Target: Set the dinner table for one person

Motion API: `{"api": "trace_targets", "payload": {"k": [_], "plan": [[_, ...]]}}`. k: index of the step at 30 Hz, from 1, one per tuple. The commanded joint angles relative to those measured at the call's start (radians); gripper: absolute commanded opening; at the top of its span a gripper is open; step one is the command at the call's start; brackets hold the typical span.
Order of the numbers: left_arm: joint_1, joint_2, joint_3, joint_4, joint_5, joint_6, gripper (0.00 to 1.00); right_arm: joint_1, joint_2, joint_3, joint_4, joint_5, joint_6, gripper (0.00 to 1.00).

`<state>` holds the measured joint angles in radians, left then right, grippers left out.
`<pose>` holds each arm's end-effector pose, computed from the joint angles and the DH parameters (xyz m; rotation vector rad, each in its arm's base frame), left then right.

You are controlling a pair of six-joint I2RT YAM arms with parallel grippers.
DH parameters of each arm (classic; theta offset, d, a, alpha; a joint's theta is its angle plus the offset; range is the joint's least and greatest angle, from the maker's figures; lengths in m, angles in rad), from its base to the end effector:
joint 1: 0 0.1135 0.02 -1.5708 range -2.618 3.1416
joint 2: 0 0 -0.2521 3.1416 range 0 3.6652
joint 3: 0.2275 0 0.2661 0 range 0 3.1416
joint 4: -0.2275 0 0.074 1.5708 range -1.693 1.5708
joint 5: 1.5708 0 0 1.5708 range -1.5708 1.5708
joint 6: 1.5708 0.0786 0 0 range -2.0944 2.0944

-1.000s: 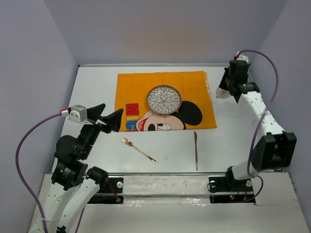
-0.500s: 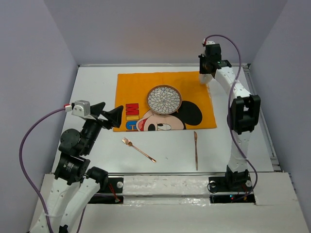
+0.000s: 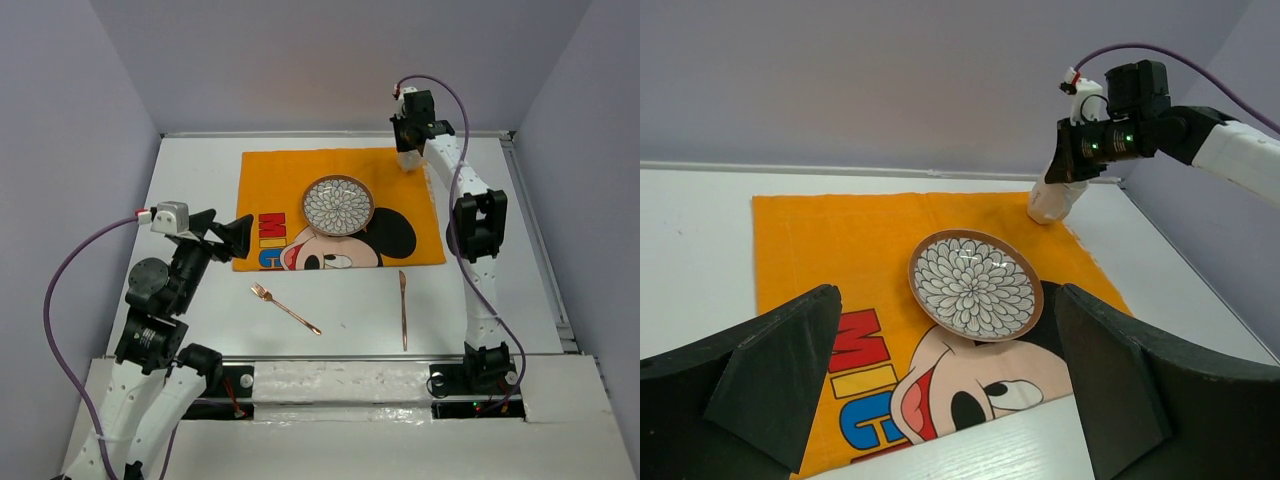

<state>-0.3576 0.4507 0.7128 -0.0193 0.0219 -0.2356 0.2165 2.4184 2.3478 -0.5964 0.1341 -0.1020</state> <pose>0.1643 -0.0632 0.3851 0.1009 1.3425 -0.5169 0.5796 0.1167 0.2279 -0.2820 2.2143 -0.0876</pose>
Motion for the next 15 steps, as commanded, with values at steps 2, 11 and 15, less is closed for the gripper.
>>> {"api": "trace_targets", "payload": {"k": [2,11,15], "plan": [[0.012,0.009,0.001,0.047,0.009,0.019,0.99,-0.005,0.005,0.1,0.07,-0.002,-0.033,0.0],[0.014,0.005,-0.001,0.05,0.012,0.018,0.99,0.004,0.005,0.088,0.075,0.033,-0.038,0.5],[0.017,0.005,-0.003,0.053,0.012,0.018,0.99,0.004,-0.047,0.084,0.075,0.061,-0.024,0.78]]}}
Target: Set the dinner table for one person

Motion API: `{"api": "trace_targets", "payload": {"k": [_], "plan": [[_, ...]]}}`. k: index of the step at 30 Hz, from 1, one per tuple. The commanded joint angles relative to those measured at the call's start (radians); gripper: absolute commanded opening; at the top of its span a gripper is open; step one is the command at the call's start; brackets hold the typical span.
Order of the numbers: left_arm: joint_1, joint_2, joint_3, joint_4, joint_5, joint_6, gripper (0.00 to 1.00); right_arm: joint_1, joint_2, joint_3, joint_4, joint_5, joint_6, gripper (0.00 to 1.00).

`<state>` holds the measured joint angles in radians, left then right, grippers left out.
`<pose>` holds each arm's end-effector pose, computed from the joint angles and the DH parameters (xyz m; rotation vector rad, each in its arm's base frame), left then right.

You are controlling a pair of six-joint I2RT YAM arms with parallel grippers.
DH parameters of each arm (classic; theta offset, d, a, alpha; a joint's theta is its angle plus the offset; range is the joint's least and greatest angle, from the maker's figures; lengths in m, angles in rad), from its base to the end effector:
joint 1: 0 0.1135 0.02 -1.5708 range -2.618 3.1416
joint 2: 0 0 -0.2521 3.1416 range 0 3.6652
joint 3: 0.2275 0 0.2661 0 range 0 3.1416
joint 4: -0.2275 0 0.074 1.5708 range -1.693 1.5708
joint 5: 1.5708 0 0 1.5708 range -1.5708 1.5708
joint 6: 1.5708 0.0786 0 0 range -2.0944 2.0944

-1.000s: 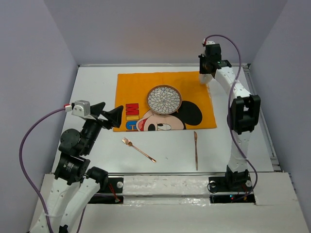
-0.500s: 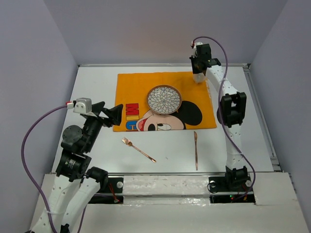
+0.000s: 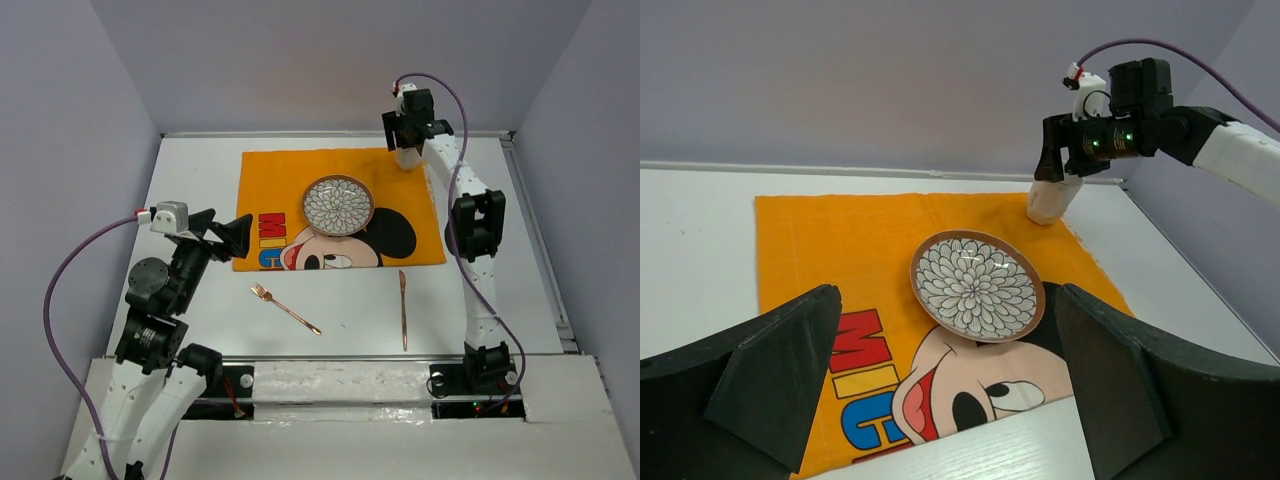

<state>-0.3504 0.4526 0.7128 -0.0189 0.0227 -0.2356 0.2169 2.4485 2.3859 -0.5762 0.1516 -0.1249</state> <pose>0.1652 -0.0623 0.3849 0.0968 1.3439 -0.5111 0.5867 0.1171 0.2278 -0.2916 2.1841 -0.1161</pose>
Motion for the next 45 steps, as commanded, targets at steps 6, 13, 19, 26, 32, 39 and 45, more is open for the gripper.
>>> {"api": "trace_targets", "payload": {"k": [6,13,19,26,32,39,45], "plan": [[0.016,0.003,-0.001,0.054,0.008,0.013,0.99,0.065,-0.275,-0.105,0.058,0.019,0.08,0.85],[0.044,-0.014,-0.003,0.051,-0.012,0.01,0.99,0.365,-0.773,-0.916,0.394,-0.061,0.24,0.83],[0.051,-0.002,-0.003,0.048,-0.012,0.002,0.99,0.682,-0.893,-1.211,0.481,-0.014,0.335,0.72],[0.079,-0.015,-0.007,0.048,-0.064,-0.001,0.99,0.909,-0.843,-1.294,0.486,0.028,0.412,0.72],[0.102,-0.011,-0.009,0.053,-0.056,-0.004,0.99,1.026,-0.675,-1.217,0.467,0.065,0.435,0.7],[0.106,-0.019,-0.009,0.053,-0.049,-0.004,0.99,1.036,-0.548,-1.156,0.469,0.1,0.452,0.64],[0.106,-0.025,-0.009,0.054,-0.046,-0.004,0.99,1.036,-0.476,-1.108,0.469,0.094,0.438,0.52]]}}
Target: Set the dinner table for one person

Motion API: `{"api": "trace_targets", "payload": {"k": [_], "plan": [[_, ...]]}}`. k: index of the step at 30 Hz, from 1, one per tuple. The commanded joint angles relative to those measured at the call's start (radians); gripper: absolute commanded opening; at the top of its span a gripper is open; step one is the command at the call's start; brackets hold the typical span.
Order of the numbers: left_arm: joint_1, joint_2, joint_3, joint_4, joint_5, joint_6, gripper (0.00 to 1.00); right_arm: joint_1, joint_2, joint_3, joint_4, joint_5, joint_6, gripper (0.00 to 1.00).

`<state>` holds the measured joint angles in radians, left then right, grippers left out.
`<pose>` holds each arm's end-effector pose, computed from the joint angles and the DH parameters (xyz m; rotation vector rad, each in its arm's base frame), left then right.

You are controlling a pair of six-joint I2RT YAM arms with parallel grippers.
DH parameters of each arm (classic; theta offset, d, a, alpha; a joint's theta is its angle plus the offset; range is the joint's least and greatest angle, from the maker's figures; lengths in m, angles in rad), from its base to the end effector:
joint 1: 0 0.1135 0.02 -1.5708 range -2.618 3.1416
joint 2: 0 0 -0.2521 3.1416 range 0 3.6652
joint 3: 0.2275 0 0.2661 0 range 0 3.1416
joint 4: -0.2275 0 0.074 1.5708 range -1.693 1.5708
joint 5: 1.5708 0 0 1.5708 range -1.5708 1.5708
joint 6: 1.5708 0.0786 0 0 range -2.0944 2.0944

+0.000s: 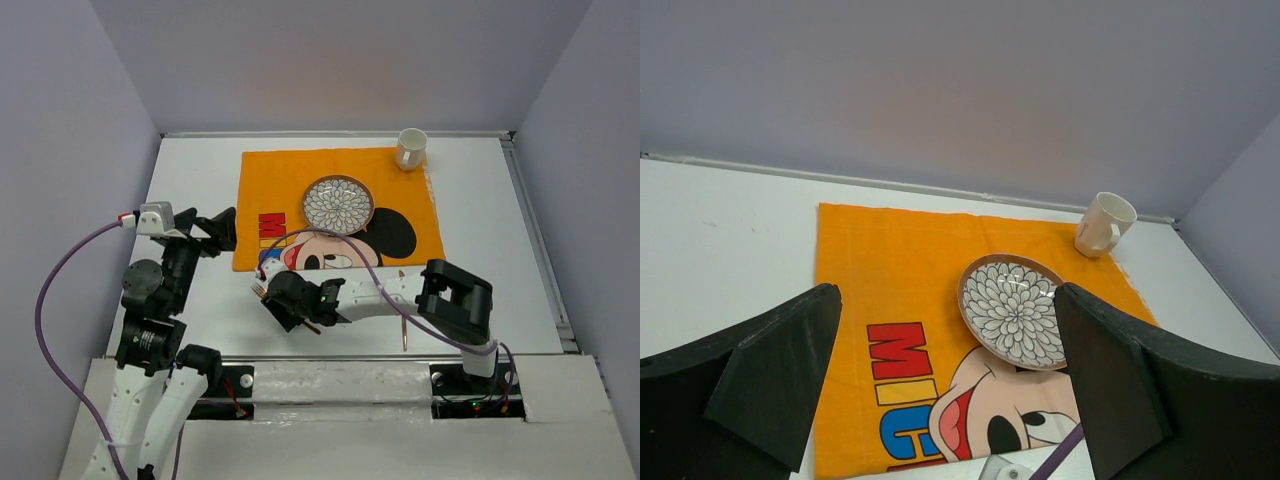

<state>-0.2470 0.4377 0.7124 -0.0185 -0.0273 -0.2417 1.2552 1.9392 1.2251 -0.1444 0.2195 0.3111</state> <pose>0.1678 -0.0401 0.3871 -0.0199 1.3251 -0.3978 0.1542 0.4172 0.1102 -1.0250 2.2286 0.4519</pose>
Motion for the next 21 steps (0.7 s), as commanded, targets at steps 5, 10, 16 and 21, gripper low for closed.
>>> {"api": "trace_targets", "payload": {"k": [5,10,16,21], "plan": [[0.005,-0.017,-0.008,0.054,0.007,0.001,0.99,-0.002,0.079,0.083,0.037,0.032,0.008,0.32],[0.005,-0.014,-0.005,0.055,0.013,0.001,0.99,-0.002,0.11,0.109,0.039,0.047,0.032,0.08],[0.006,-0.016,-0.002,0.048,-0.005,0.01,0.99,-0.002,0.106,0.123,0.049,0.027,0.057,0.0],[0.006,-0.024,-0.002,0.049,-0.011,0.012,0.99,0.007,0.041,0.1,0.074,0.055,0.069,0.0]]}}
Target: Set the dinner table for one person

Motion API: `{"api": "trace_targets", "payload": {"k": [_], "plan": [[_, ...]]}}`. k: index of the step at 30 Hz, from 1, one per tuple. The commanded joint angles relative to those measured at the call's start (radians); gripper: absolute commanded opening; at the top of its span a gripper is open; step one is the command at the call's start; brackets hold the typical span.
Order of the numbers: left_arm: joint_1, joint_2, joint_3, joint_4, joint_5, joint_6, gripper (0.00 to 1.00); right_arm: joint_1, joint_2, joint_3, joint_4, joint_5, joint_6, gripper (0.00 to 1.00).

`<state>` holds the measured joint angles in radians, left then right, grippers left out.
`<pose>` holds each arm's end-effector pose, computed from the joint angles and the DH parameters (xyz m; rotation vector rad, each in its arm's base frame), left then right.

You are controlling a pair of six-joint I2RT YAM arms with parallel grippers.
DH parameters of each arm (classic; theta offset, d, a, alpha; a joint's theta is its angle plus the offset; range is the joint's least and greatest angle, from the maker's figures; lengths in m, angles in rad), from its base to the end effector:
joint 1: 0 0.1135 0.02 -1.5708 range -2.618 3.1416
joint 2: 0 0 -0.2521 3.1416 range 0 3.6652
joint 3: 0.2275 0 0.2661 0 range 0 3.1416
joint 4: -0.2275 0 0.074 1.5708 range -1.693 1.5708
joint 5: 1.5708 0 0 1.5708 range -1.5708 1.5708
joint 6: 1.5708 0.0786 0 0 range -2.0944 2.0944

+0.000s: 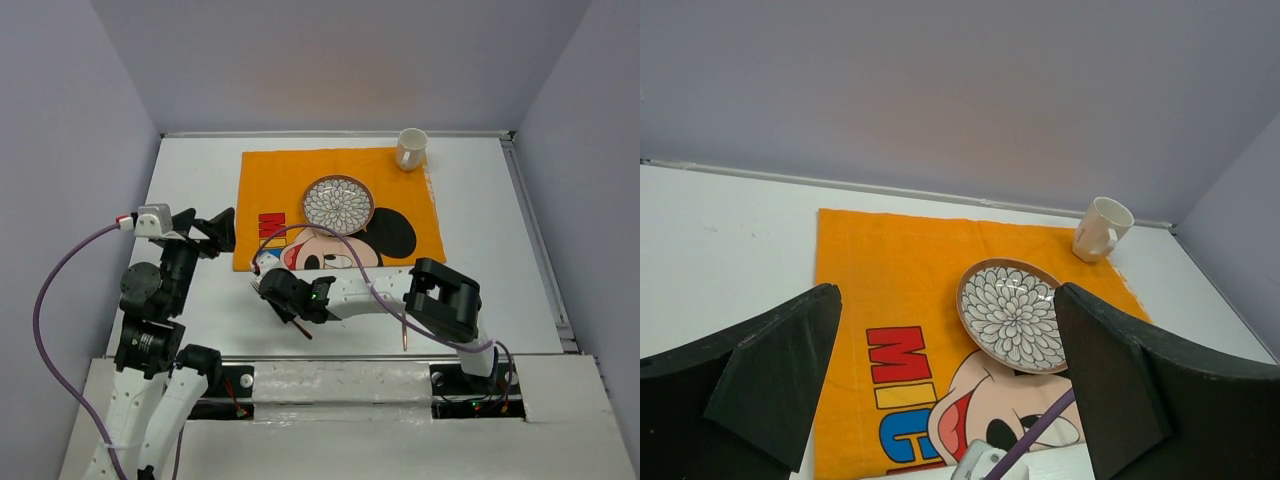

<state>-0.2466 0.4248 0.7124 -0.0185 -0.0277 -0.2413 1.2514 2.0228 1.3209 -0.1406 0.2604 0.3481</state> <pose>0.1644 -0.0391 0.3890 -0.0204 1.3121 -0.3985 0.1657 0.4367 0.1068 -0.9474 2.2297 0.4406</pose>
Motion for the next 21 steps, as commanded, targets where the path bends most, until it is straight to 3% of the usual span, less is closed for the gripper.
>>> {"api": "trace_targets", "payload": {"k": [1,11,21], "plan": [[0.006,-0.008,-0.001,0.049,-0.011,0.011,0.99,0.011,-0.055,0.0,0.076,0.016,0.037,0.0],[0.02,-0.009,0.009,0.043,-0.031,0.022,0.99,0.011,-0.113,0.026,0.104,0.086,0.055,0.0],[0.024,-0.027,0.009,0.046,-0.037,0.02,0.99,-0.084,-0.134,0.073,0.104,0.108,0.13,0.0]]}}
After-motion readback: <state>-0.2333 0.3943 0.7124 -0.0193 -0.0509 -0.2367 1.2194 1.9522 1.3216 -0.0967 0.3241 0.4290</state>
